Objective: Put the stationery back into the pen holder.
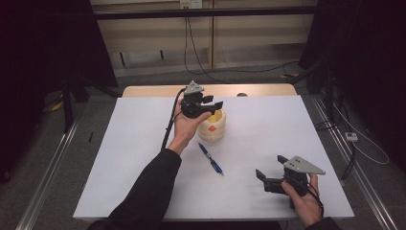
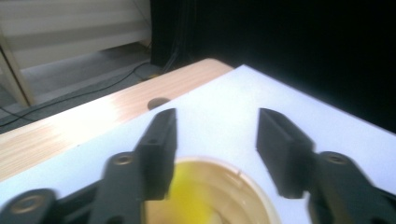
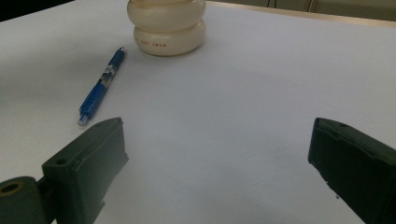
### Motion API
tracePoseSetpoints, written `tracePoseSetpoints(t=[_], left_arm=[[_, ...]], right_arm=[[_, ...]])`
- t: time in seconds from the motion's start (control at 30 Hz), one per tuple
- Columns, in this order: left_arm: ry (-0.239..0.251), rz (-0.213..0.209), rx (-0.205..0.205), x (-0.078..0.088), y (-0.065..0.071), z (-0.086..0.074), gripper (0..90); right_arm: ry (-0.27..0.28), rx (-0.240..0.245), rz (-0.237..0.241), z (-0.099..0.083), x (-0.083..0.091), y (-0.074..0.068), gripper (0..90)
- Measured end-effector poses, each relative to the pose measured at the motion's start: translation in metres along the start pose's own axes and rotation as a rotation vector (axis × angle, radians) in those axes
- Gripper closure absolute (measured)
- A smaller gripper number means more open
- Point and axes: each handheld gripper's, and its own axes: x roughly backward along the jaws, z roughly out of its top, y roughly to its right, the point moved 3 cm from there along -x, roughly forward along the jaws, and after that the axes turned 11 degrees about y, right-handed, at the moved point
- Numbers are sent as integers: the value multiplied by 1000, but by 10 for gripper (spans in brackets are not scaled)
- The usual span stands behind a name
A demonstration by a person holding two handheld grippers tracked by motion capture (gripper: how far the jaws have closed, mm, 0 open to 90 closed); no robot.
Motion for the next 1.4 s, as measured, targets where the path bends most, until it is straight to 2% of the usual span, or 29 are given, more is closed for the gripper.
tracePoseSetpoints(t=[0.13,0.2,0.33,0.57,0.63,0.73,0.87,1.0,1.13,1.23,1.4], left_arm=[[-8,34,3,5,-3,3,344],[-16,37,-6,9,-4,5,328],[-58,49,-2,17,-6,6,211],[-63,31,0,31,-2,6,150],[-79,23,-16,35,-2,5,127],[-105,4,-7,40,3,4,105],[-124,-9,-38,45,8,0,73],[-145,-12,-25,51,13,-7,69],[-163,14,-10,60,16,-17,69],[-192,-5,-21,67,19,-22,69],[-188,-30,-8,81,22,-23,69]], right_arm=[[1,3,-2,0,0,0,41],[0,2,0,0,0,0,41],[-2,7,0,0,0,0,41],[-2,5,0,0,0,-1,41],[-2,5,0,0,0,-1,41],[-3,6,0,0,-1,-1,41],[-3,6,0,0,-1,-1,41],[-2,6,-1,0,-1,-1,41],[-3,4,-1,0,-1,-1,41],[-3,5,-2,0,-1,-1,41],[-4,7,-3,0,-1,-1,41]])
